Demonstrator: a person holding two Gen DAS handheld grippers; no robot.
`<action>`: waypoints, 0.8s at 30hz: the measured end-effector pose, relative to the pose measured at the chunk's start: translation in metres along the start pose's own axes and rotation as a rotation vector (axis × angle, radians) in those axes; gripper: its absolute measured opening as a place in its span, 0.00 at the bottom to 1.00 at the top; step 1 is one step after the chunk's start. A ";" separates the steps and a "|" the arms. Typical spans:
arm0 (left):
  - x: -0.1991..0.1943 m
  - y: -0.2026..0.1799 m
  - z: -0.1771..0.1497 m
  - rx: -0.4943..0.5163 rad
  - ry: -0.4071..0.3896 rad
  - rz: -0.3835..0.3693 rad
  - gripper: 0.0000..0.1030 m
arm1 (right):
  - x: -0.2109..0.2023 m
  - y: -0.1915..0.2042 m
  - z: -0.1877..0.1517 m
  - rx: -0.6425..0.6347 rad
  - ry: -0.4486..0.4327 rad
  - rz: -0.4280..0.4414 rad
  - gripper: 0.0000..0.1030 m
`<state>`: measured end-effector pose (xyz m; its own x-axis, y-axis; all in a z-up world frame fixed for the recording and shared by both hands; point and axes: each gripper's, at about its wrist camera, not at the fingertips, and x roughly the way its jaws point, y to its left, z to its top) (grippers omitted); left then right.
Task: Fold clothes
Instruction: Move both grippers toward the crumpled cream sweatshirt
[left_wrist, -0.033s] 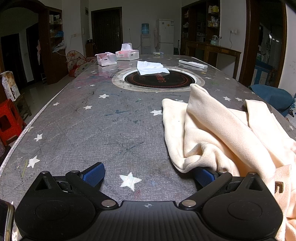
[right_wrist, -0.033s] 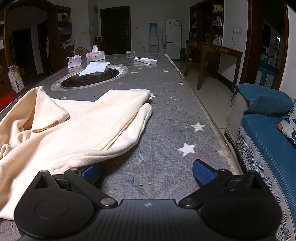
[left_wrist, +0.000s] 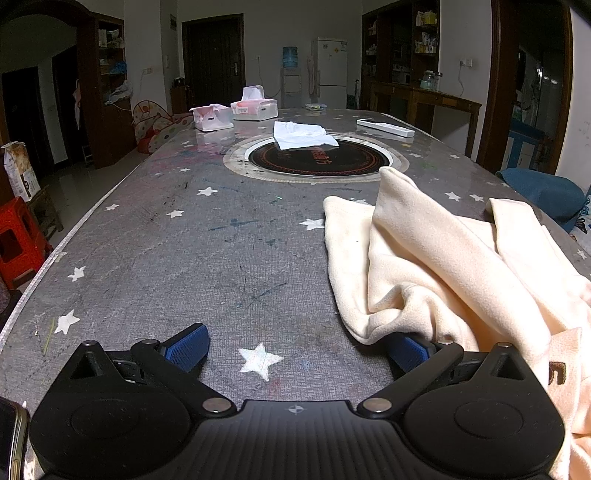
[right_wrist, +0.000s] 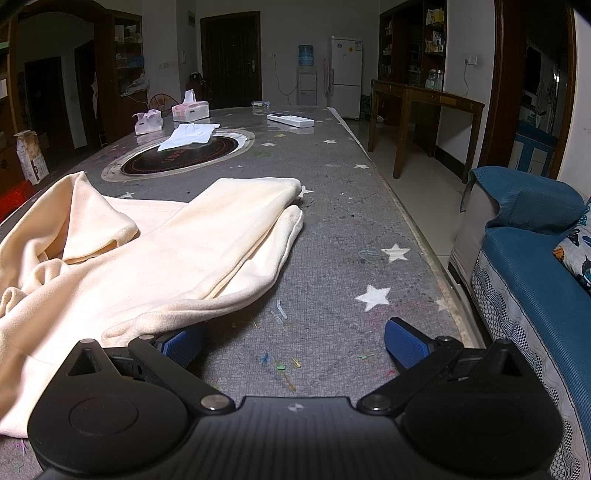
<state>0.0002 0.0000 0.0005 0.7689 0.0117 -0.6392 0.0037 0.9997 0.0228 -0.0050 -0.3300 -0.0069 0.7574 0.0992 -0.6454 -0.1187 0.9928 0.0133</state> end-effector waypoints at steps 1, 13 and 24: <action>0.000 0.000 0.000 -0.001 0.002 0.001 1.00 | -0.001 0.000 0.000 0.000 0.000 0.000 1.00; -0.003 0.000 0.004 -0.018 0.025 0.016 1.00 | -0.012 -0.003 -0.006 0.022 0.001 -0.005 1.00; -0.039 0.007 -0.001 -0.096 0.047 0.024 1.00 | -0.050 0.007 -0.011 -0.014 -0.021 0.015 1.00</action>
<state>-0.0302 0.0062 0.0252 0.7375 0.0342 -0.6745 -0.0774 0.9964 -0.0341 -0.0508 -0.3290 0.0166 0.7686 0.1159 -0.6291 -0.1392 0.9902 0.0124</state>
